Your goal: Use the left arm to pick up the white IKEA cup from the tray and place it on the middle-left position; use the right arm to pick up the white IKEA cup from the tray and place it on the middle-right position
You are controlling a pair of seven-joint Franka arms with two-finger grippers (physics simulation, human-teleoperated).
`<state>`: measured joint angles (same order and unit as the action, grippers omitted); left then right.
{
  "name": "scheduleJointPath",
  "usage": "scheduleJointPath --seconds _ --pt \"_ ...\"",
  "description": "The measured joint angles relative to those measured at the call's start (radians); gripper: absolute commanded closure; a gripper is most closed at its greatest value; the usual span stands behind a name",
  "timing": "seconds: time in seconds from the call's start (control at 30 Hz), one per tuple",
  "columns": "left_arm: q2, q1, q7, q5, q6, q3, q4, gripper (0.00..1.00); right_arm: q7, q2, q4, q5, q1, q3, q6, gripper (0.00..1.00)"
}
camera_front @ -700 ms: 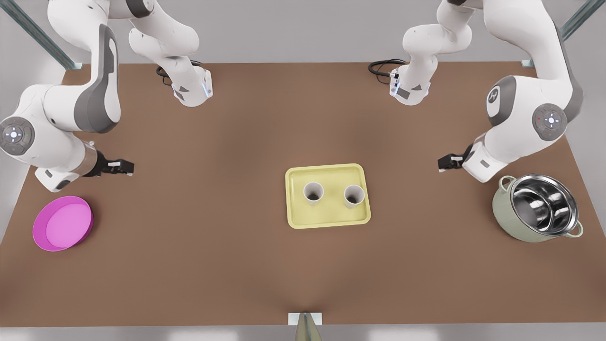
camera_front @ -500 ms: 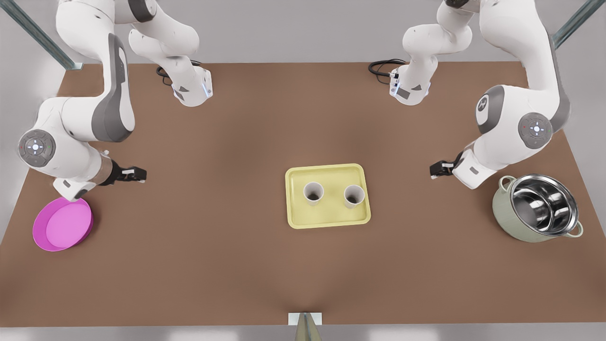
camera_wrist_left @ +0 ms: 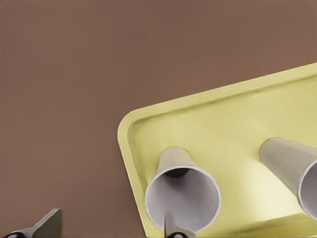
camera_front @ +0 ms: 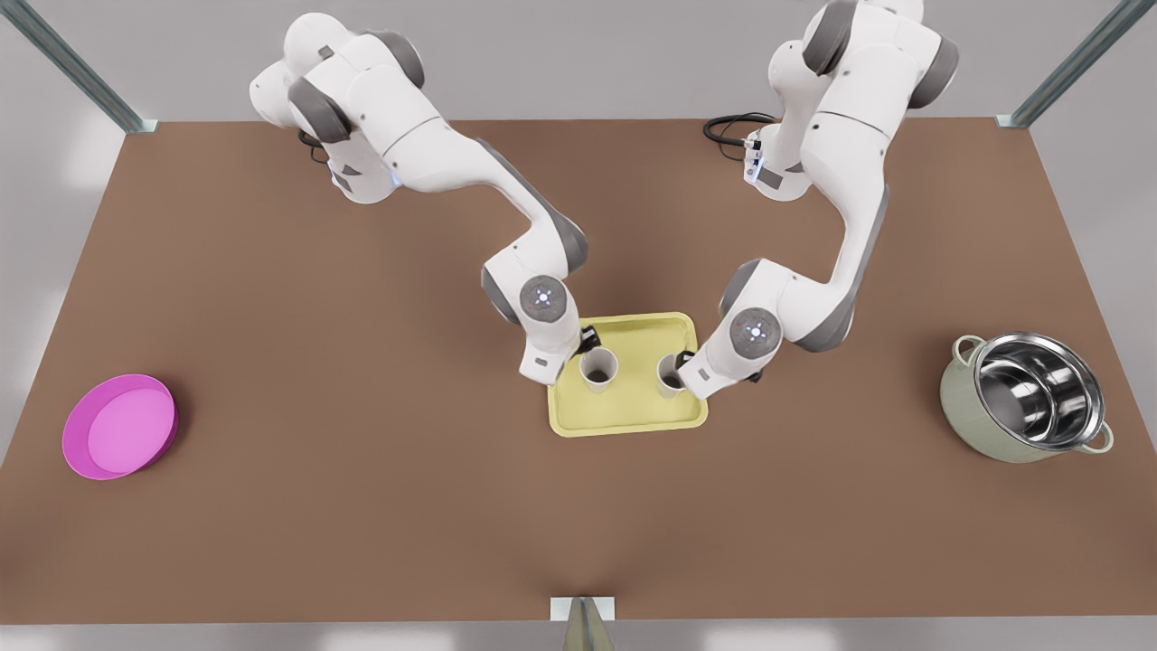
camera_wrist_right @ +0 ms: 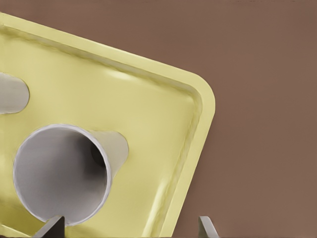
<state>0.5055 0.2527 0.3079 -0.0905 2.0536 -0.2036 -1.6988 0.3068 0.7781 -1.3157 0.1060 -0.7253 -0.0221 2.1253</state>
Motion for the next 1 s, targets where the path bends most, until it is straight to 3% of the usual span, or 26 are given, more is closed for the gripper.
scheduleJointPath --seconds 0.13,0.6,0.67,0.7,0.73,0.77,0.83,1.0 --pt "0.023 -0.003 0.029 -0.021 0.057 0.001 -0.009 0.00 0.100 0.077 0.068 0.005 0.002 -0.015 0.045 0.00" --pt "-0.015 0.016 0.105 -0.040 0.149 -0.002 -0.181 0.00 0.284 0.084 0.045 0.012 0.009 -0.019 0.080 0.00" --pt "-0.015 0.016 0.113 -0.038 0.166 -0.002 -0.186 0.00 0.295 0.089 0.042 0.012 0.015 -0.019 0.081 0.13" --pt "-0.014 0.016 0.118 -0.036 0.175 -0.002 -0.186 0.00 0.299 0.090 0.041 0.013 0.017 -0.019 0.082 0.27" --pt "-0.014 0.016 0.122 -0.034 0.184 -0.002 -0.186 0.00 0.302 0.091 0.041 0.015 0.019 -0.019 0.082 0.35" --pt "-0.014 0.016 0.127 -0.033 0.192 -0.003 -0.183 0.02 0.306 0.091 0.041 0.015 0.020 -0.019 0.083 0.36" --pt "-0.012 0.016 0.137 -0.031 0.207 -0.003 -0.180 0.34 0.314 0.093 0.042 0.015 0.021 -0.018 0.083 0.37" --pt "-0.012 0.012 0.169 -0.044 0.231 -0.002 -0.175 0.82 0.330 0.106 0.043 0.018 0.025 -0.019 0.083 0.41"
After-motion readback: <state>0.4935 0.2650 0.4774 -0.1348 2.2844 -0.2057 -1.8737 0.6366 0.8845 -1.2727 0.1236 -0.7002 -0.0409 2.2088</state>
